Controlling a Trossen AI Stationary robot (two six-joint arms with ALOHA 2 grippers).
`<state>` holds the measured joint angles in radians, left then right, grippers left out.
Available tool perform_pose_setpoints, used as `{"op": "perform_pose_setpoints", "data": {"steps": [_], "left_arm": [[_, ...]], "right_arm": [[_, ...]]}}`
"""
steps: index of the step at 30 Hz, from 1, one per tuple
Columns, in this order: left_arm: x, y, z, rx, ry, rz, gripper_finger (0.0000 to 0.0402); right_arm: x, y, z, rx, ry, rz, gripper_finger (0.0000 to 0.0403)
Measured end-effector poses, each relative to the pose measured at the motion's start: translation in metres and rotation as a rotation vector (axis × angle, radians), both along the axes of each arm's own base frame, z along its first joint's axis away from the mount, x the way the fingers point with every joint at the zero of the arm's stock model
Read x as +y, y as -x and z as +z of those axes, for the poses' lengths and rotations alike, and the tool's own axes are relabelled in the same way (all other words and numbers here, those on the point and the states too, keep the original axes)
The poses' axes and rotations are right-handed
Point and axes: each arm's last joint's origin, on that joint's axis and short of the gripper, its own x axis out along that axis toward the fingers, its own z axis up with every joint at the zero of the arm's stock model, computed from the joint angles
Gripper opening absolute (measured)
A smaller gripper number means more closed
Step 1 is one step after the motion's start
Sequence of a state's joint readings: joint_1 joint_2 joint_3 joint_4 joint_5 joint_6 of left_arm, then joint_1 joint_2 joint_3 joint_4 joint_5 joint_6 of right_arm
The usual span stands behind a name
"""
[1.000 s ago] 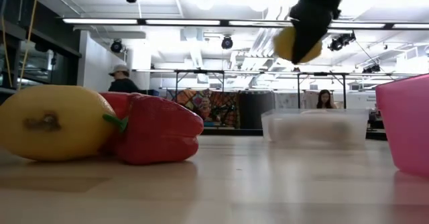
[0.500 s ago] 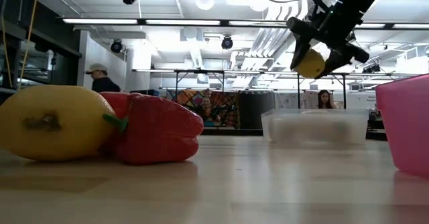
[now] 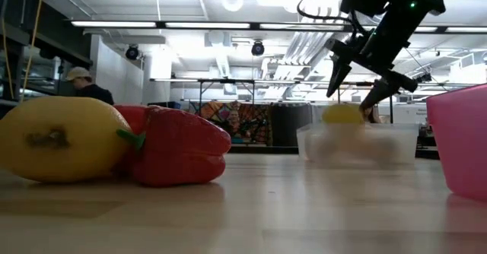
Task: Sort produce into baskets
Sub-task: Put the lemon into the white bin, then put the red bell pepper into the red bin
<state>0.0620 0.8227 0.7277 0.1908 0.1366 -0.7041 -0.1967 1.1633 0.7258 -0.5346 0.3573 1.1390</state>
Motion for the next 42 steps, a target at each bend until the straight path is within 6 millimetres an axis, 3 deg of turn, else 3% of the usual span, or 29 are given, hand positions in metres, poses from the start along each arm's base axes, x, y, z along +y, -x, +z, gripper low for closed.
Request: {"op": "perform_pose_setpoints", "data": {"steps": [4,7,10,14,18,23,28,31,42], "left_arm": [[0.0,0.0,0.0,-0.002,0.0,0.002,0.0397],[0.0,0.0,0.0,-0.004,0.037,0.015,0.0397],[-0.002,-0.008,-0.005,0.029,0.055,0.017,0.0397],[-0.011,-0.027,-0.02,0.312,-0.025,-0.08,0.0397],[-0.026,-0.041,-0.043,0.758,-0.223,-0.21,0.0397],[-0.037,-0.044,-0.081,1.196,-0.555,-0.289,0.0397],[-0.041,-0.057,-0.115,1.284,-0.846,-0.463,0.0397],[-0.036,-0.068,-0.129,1.323,-0.959,-0.461,0.0397],[-0.014,-0.089,-0.172,1.46,-0.893,-0.535,0.0397]], "right_arm": [[-0.007,0.002,0.0,-0.021,-0.069,-0.012,0.0394],[-0.01,0.005,0.012,-0.112,-0.06,0.025,0.038],[-0.005,0.008,0.038,-0.238,0.035,0.1,0.0367],[0.006,0.018,0.075,-0.383,0.135,0.181,0.0365],[0.022,0.026,0.087,-0.433,0.164,0.262,0.0367],[0.037,0.021,0.083,-0.407,0.183,0.263,0.0367],[0.046,0.006,0.069,-0.351,0.162,0.24,0.0367],[0.05,-0.004,0.059,-0.312,0.134,0.238,0.0367],[0.073,-0.031,0.026,-0.217,0.064,0.255,0.0367]]}}
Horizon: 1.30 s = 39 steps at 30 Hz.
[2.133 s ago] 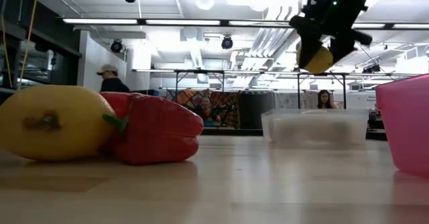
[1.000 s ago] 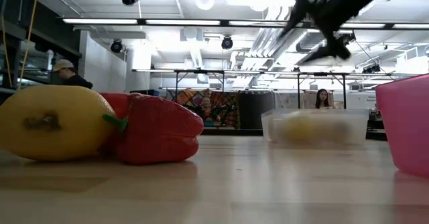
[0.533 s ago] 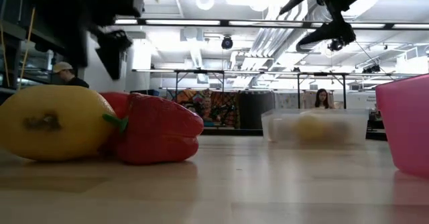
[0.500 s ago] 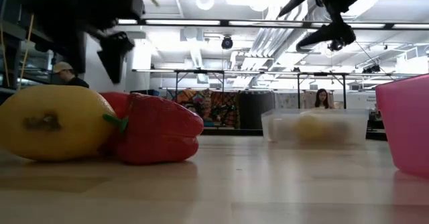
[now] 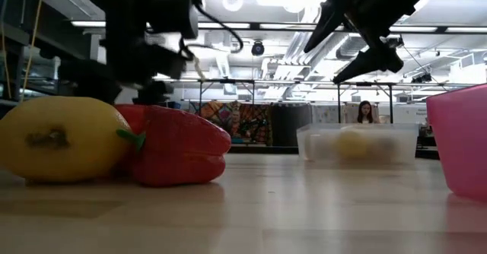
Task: Sort produce into baskets
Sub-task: Put the red bell pepper into the red bin
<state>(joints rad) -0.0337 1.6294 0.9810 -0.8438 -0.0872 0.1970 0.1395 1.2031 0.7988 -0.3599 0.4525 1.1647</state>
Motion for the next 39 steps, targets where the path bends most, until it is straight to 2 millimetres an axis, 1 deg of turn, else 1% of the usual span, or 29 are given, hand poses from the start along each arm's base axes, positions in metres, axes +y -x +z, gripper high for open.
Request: {"op": "perform_pose_setpoints", "data": {"steps": [4,6,9,11,14,16,18,21,24,26,28,30,35,39], "left_arm": [[0.004,-0.002,-0.015,0.07,0.008,0.052,0.0396],[0.003,-0.002,-0.021,0.105,0.024,0.06,0.0387],[0.002,-0.002,-0.022,0.111,0.035,0.091,0.0354],[0.001,-0.001,-0.016,0.088,0.042,0.109,0.032],[0.001,0.0,0.006,0.002,0.037,0.13,0.0274],[0.004,0.0,0.027,-0.089,0.023,0.162,0.0273],[0.007,-0.001,0.053,-0.209,0.019,0.217,0.0273],[0.009,-0.006,0.095,-0.464,0.061,0.303,0.0273],[0.002,-0.017,0.126,-0.733,0.132,0.317,0.0273],[-0.007,-0.026,0.138,-0.848,0.158,0.262,0.0273],[-0.02,-0.039,0.139,-0.903,0.169,0.196,0.0274],[-0.033,-0.055,0.131,-0.922,0.177,0.148,0.0274],[-0.064,-0.101,0.098,-0.895,0.218,0.069,0.0276],[-0.089,-0.137,0.071,-0.87,0.304,-0.006,0.0276]], "right_arm": [[0.008,-0.002,-0.002,0.0,0.01,0.014,0.0367],[0.011,-0.001,-0.002,-0.001,0.01,0.027,0.0367],[0.014,0.001,0.001,-0.014,0.017,0.047,0.0367],[0.017,0.005,0.006,-0.034,0.034,0.051,0.0367],[0.02,0.014,0.017,-0.082,0.068,0.041,0.0367],[0.021,0.022,0.025,-0.119,0.092,0.024,0.0367],[0.023,0.029,0.033,-0.153,0.123,0.018,0.0367],[0.023,0.038,0.042,-0.202,0.146,-0.011,0.0367],[0.024,0.042,0.048,-0.243,0.16,-0.036,0.0367],[0.024,0.043,0.051,-0.275,0.162,-0.054,0.0367],[0.023,0.044,0.055,-0.306,0.159,-0.065,0.0367],[0.023,0.045,0.059,-0.329,0.169,-0.06,0.0367],[0.021,0.048,0.072,-0.405,0.218,-0.045,0.0367],[0.019,0.052,0.082,-0.444,0.289,-0.057,0.0367]]}}
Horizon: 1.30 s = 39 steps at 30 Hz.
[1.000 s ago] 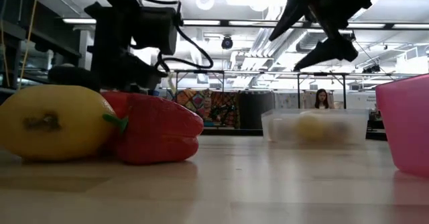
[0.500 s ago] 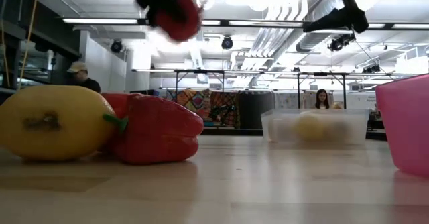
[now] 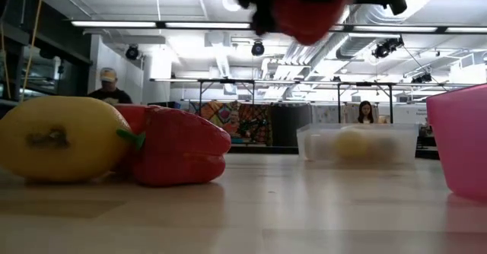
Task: Sort produce into baskets
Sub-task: Put the red bell pepper into the red bin
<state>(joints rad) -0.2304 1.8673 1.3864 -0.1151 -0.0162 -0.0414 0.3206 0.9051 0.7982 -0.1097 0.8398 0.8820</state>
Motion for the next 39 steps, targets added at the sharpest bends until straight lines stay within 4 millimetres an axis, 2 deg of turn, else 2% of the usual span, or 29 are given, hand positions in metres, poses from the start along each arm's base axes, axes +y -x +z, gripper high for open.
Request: {"op": "perform_pose_setpoints", "data": {"steps": [7,12,19,28,33,39], "left_arm": [[-0.043,-0.052,-0.024,-0.092,0.083,-0.151,0.0277],[-0.065,-0.076,-0.037,-0.171,0.077,-0.186,0.0287],[-0.069,-0.08,-0.04,-0.166,0.119,-0.149,0.0317],[-0.059,-0.088,-0.028,-0.283,0.142,-0.136,0.032],[-0.062,-0.089,-0.031,-0.309,0.157,-0.159,0.0329],[-0.068,-0.093,-0.048,-0.308,0.129,-0.18,0.0366]], "right_arm": [[-0.002,0.004,0.004,0.002,0.047,-0.041,0.0367],[-0.002,0.004,0.003,0.004,0.048,-0.043,0.0367],[-0.003,0.004,0.004,-0.002,0.045,-0.055,0.0367],[-0.003,0.004,0.004,-0.005,0.044,-0.068,0.0367],[-0.003,0.004,0.004,-0.005,0.044,-0.068,0.0367],[-0.003,0.004,0.004,-0.004,0.044,-0.068,0.0367]]}}
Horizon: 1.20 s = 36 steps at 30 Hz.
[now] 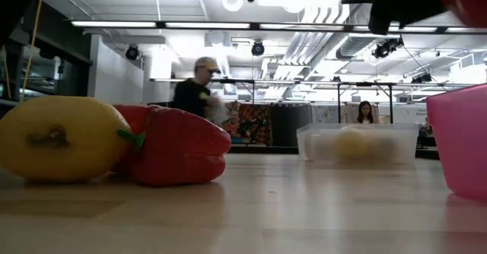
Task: Sort produce into baskets
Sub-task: Put the red bell pepper into the red bin
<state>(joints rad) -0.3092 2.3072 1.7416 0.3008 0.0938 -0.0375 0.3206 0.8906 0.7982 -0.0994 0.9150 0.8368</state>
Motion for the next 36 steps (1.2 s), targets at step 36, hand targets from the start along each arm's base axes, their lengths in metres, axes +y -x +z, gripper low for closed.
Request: {"op": "perform_pose_setpoints", "data": {"steps": [36], "left_arm": [[0.136,0.212,0.056,0.813,0.358,0.667,0.0397]], "right_arm": [[-0.001,0.0,0.001,-0.002,0.008,-0.02,0.0367]]}}
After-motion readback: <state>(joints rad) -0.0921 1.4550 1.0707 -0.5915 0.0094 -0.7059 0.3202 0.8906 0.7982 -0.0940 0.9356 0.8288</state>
